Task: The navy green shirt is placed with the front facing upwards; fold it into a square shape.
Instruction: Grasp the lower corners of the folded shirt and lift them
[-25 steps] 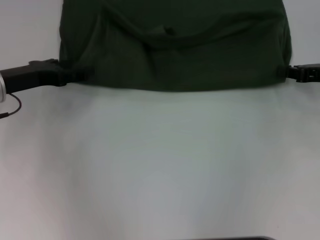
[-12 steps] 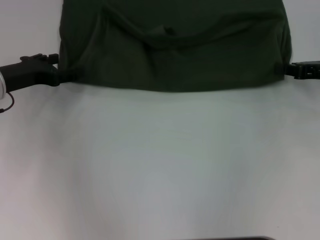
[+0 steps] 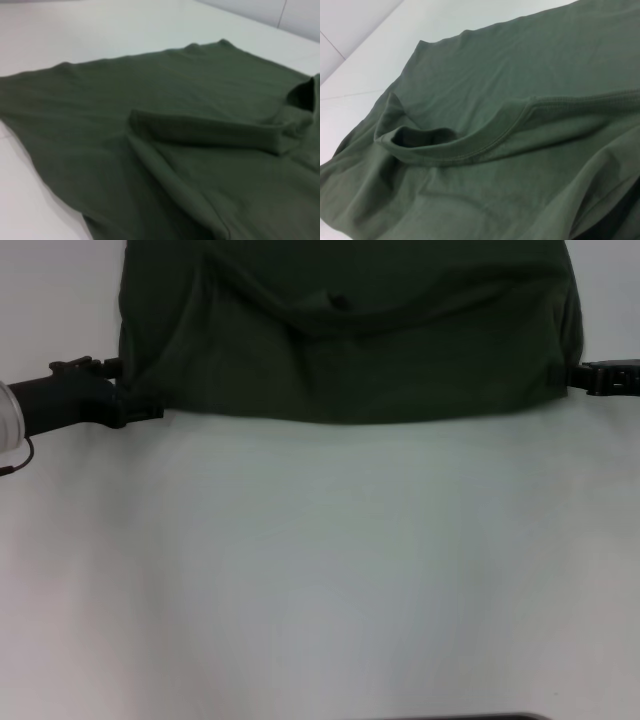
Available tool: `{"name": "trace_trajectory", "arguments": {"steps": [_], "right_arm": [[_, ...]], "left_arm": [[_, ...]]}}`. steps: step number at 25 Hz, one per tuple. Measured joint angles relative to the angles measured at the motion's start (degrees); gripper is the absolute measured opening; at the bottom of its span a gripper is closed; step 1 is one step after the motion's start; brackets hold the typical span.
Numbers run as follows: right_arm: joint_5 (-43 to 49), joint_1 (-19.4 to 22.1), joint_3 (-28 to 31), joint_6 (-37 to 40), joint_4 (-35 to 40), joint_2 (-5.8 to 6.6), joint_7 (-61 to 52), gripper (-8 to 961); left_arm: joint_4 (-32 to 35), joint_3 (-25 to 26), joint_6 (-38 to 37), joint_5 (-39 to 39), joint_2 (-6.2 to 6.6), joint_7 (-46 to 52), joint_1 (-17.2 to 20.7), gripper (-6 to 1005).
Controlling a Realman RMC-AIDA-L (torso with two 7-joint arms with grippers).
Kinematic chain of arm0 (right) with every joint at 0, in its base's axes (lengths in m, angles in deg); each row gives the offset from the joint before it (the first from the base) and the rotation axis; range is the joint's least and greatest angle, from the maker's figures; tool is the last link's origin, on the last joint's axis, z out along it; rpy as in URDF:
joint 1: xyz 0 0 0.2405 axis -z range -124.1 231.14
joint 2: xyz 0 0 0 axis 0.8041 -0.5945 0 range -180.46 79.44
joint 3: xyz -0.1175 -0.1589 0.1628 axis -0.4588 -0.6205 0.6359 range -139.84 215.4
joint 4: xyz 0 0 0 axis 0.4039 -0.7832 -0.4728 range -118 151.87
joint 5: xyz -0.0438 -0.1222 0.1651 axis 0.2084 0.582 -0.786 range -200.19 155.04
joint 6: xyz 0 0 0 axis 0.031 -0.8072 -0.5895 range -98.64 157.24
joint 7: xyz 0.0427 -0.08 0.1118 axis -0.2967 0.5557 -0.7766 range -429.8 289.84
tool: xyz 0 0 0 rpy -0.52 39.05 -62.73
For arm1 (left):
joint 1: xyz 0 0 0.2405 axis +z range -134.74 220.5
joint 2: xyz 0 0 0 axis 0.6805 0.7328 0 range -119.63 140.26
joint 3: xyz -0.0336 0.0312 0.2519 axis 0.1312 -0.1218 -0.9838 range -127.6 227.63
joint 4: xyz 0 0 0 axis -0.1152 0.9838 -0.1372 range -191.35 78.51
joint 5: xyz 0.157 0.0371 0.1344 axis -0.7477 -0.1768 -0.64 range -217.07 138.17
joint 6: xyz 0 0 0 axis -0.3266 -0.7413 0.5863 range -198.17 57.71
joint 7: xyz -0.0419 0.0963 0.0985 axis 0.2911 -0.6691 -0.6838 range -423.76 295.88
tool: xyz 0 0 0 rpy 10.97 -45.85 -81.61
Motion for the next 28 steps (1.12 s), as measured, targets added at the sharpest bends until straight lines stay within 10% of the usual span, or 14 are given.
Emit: {"name": "trace_trajectory", "arguments": {"steps": [28], "right_arm": [[-0.6, -0.1, 0.0, 0.0, 0.0, -0.26, 0.4, 46]], "left_arm": [[-1.7, -3.0, 6.6, 0.0, -0.84, -1.6, -0.6, 640]]}}
